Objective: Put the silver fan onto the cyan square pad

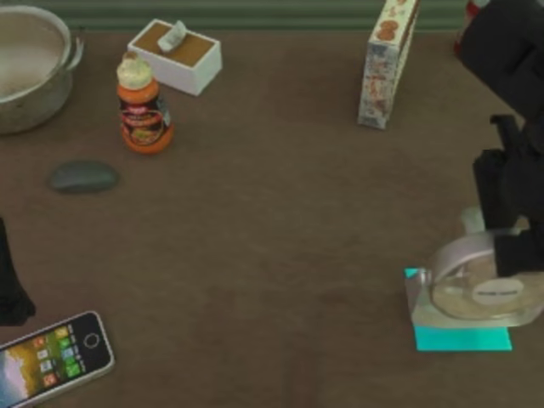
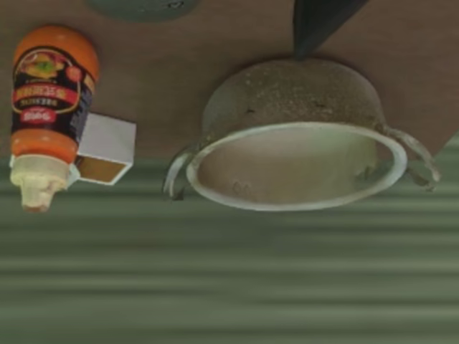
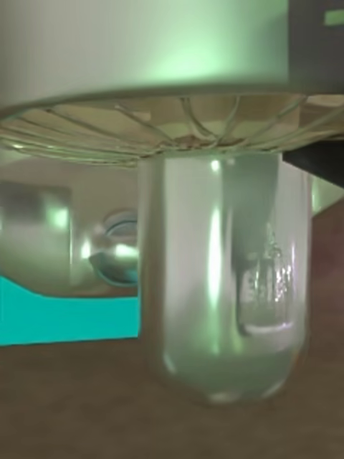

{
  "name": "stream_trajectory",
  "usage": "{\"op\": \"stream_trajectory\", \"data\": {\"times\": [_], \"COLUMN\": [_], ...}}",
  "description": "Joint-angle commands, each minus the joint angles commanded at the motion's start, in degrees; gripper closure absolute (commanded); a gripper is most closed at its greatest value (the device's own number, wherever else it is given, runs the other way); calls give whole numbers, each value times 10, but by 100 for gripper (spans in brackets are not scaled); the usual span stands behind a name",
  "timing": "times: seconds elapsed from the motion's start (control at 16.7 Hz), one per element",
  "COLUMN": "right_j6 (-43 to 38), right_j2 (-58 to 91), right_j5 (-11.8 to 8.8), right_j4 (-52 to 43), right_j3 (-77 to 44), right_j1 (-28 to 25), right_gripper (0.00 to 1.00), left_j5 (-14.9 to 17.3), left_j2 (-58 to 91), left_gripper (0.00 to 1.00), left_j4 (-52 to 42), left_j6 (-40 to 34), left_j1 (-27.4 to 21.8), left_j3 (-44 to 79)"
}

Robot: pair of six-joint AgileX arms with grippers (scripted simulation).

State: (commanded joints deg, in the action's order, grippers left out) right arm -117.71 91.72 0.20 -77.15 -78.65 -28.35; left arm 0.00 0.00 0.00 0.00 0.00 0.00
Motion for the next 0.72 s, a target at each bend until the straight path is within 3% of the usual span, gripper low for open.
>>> {"op": "stream_trajectory", "data": {"times": [0.24, 0.54, 0.72], "right_j6": [1, 2, 2], "right_j2": [6, 7, 7], "right_j5": [0, 0, 0], "right_j4": [61, 69, 69], "right_j3": [52, 60, 60], "right_j1": [5, 5, 5], "right_gripper": [100, 100, 77], "left_j5": [0, 0, 0], "left_j2": [0, 0, 0], "left_gripper": [0, 0, 0], "left_j4": [0, 0, 0], "left_j6": [0, 0, 0], "left_j1": [0, 0, 0], "left_j3": [0, 0, 0]}}
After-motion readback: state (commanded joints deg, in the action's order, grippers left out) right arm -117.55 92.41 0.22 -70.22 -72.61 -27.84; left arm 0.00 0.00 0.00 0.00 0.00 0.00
